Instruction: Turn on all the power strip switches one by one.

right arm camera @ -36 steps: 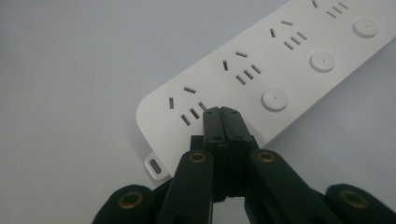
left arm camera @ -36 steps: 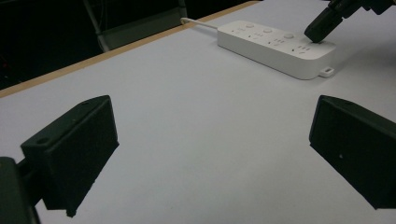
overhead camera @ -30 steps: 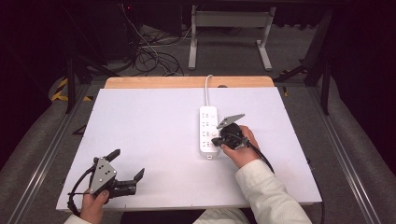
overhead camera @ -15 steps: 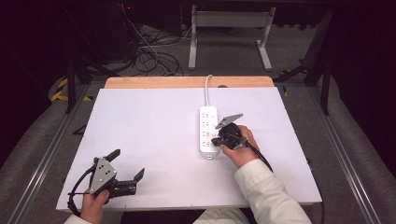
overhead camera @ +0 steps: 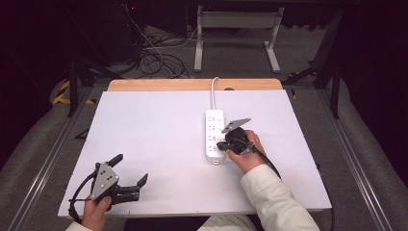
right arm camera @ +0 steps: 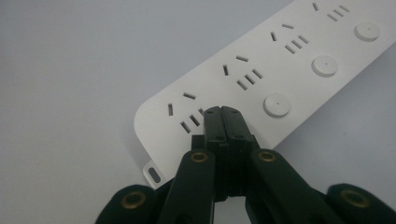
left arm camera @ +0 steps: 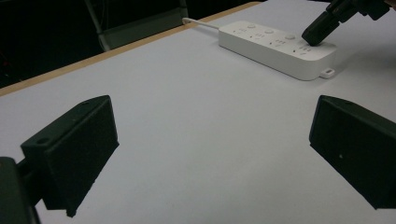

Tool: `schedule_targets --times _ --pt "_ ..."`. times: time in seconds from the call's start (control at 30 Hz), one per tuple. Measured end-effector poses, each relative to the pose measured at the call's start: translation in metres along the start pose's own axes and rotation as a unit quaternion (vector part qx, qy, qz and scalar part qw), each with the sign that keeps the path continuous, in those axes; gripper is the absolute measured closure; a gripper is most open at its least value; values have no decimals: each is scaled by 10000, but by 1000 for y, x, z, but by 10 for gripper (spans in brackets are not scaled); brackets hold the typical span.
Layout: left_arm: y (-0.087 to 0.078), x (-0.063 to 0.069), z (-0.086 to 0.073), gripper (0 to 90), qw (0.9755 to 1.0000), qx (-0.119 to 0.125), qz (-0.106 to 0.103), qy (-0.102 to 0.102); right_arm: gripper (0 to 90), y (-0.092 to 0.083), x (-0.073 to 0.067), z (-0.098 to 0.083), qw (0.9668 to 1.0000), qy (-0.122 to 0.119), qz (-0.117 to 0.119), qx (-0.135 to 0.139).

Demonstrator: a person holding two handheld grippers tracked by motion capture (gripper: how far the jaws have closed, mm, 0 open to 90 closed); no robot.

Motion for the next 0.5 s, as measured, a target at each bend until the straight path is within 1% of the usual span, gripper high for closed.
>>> schedule_targets --times 0.1,0.2,0.37,0.4,0.43,0.47,0.5 --pt "0 0 0 16 10000 -17 12 24 900 0 1 -2 9999 55 21 117" --pt "0 0 0 16 10000 -14 13 19 900 -1 1 -4 9999 88 40 142" --pt "0 0 0 16 10000 -16 28 23 900 -1 0 -3 9999 53 -3 110" --pt "0 0 0 16 10000 -12 27 15 900 -2 -1 -1 9999 -4 -30 120" --pt "0 0 0 16 10000 -14 26 12 900 -5 -2 1 9999 -59 -83 55" --pt "1 1 0 16 10000 -16 19 -26 900 -9 -2 5 9997 -84 -158 181" --pt "1 0 0 16 10000 -19 15 -30 900 -14 -2 11 9989 -47 -132 439"
Point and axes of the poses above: each handheld gripper's, and its own axes: y roughly forward along the jaws, z roughly out of its top, x roughly to its right, the point moved 5 cm from there along y, roughly forward along the jaws, and after that the axes turned 4 degrees about z, right-handed, at the moved point
